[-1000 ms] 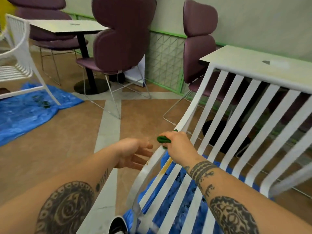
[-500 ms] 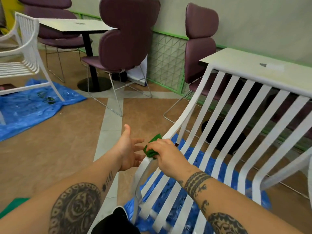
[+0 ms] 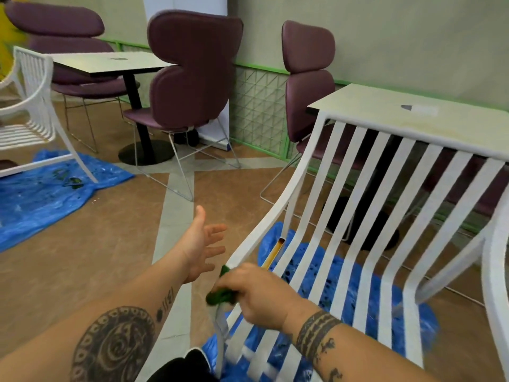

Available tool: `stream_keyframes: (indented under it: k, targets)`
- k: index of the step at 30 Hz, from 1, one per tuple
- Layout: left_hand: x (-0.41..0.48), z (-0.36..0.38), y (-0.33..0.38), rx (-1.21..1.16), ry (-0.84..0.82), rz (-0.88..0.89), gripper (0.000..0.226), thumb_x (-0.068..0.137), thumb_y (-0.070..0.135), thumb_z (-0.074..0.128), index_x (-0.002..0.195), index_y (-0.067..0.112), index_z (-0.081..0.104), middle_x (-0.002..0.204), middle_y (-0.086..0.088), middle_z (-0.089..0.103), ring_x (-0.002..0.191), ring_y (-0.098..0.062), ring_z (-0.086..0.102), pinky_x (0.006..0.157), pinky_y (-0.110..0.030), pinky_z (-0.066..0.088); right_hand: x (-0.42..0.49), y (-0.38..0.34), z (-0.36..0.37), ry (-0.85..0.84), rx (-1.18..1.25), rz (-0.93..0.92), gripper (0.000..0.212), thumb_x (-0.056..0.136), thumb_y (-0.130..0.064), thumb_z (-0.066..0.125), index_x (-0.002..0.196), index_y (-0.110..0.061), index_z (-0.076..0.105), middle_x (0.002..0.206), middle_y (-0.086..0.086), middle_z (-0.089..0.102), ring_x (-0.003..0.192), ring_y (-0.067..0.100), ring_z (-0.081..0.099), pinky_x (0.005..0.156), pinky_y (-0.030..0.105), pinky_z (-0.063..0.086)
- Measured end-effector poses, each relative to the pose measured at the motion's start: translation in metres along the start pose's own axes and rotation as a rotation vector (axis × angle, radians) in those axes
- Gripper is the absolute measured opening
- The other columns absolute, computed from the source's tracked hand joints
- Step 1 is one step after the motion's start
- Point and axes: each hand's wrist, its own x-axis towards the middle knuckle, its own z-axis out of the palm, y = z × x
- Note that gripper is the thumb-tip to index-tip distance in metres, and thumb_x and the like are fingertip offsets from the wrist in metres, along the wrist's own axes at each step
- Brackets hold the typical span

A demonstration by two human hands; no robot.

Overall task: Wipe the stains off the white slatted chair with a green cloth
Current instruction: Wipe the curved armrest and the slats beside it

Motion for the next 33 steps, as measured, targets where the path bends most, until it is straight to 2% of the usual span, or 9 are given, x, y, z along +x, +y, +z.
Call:
stream_keyframes:
  k: [4,8,12,14,17,21,25,28,33]
  targets:
    - [0.006,0.003,-0.001,-0.077,0.015,0.026,0.089,0.085,0.088,0.015,0.131,0.027,0.062,0.149,0.000,0.052,0.133,-0.029,0.049,0.115,-0.061,0.028,0.018,0.023,-0.015,0.360,0.027,0.169,0.045,0.090,0.000,0.051,0.121,-0.027,0.069,0.115,-0.010,0.067,0.109,0.014,0.048,0.097,0.033,0.046]
    - [0.008,0.011,0.004,-0.104,0.009,0.027,0.088,0.086,0.087,0.017,0.134,0.026,0.060,0.147,0.000,0.053,0.135,-0.028,0.047,0.103,-0.051,0.041,0.031,0.015,0.003,0.253,-0.022,0.222,0.039,0.092,-0.004,0.054,0.118,-0.029,0.069,0.115,-0.008,0.065,0.109,0.014,0.043,0.097,0.034,0.044]
    - [0.008,0.017,0.004,-0.075,0.021,0.039,0.089,0.088,0.085,0.014,0.137,0.025,0.058,0.148,0.003,0.052,0.131,-0.029,0.051,0.116,-0.057,0.025,0.013,0.000,0.032,0.083,-0.024,0.053,0.037,0.094,-0.006,0.056,0.118,-0.029,0.071,0.117,-0.008,0.067,0.108,0.017,0.042,0.096,0.031,0.043]
    - [0.010,0.015,0.006,-0.070,0.011,0.065,0.088,0.087,0.086,0.015,0.136,0.026,0.059,0.148,0.002,0.052,0.129,-0.030,0.053,0.116,-0.060,0.025,0.005,-0.001,0.030,0.018,0.056,0.025,0.039,0.094,-0.006,0.056,0.124,-0.027,0.068,0.121,-0.006,0.068,0.110,0.018,0.044,0.098,0.034,0.045]
    - [0.012,0.010,0.008,-0.092,0.005,0.061,0.087,0.086,0.087,0.016,0.132,0.027,0.060,0.143,0.002,0.056,0.124,-0.028,0.056,0.109,-0.059,0.036,0.006,0.016,0.010,0.281,0.146,0.062,0.039,0.091,-0.007,0.051,0.121,-0.026,0.068,0.111,-0.006,0.069,0.101,0.015,0.049,0.092,0.035,0.047]
    - [0.018,0.011,0.011,-0.088,-0.007,0.076,0.086,0.088,0.084,0.014,0.130,0.026,0.062,0.130,-0.001,0.067,0.117,-0.028,0.061,0.110,-0.058,0.037,0.041,0.065,-0.028,0.651,0.218,0.339,0.036,0.099,-0.013,0.052,0.121,-0.038,0.065,0.111,-0.010,0.064,0.104,0.013,0.057,0.095,0.041,0.055]
    - [0.025,0.021,0.015,-0.070,-0.015,0.081,0.084,0.089,0.083,0.015,0.136,0.027,0.057,0.134,-0.001,0.064,0.123,-0.029,0.058,0.110,-0.058,0.039,0.065,0.100,-0.035,0.483,0.188,0.505,0.036,0.098,-0.011,0.058,0.127,-0.031,0.067,0.125,-0.003,0.065,0.117,0.022,0.058,0.105,0.041,0.051]
    - [0.031,0.025,0.016,-0.045,0.014,0.099,0.083,0.091,0.081,0.016,0.137,0.027,0.058,0.144,0.000,0.056,0.136,-0.028,0.047,0.115,-0.058,0.033,0.051,0.086,-0.010,0.430,0.094,0.440,0.047,0.093,-0.001,0.053,0.126,-0.030,0.067,0.124,-0.006,0.062,0.115,0.020,0.048,0.107,0.038,0.044]
    - [0.031,0.035,0.016,-0.062,0.051,0.156,0.076,0.094,0.078,0.019,0.128,0.025,0.062,0.141,-0.001,0.058,0.136,-0.026,0.046,0.112,-0.052,0.035,0.010,0.045,0.017,0.425,0.159,0.255,0.049,0.088,0.002,0.051,0.122,-0.028,0.069,0.115,-0.010,0.064,0.103,0.014,0.043,0.098,0.028,0.041]
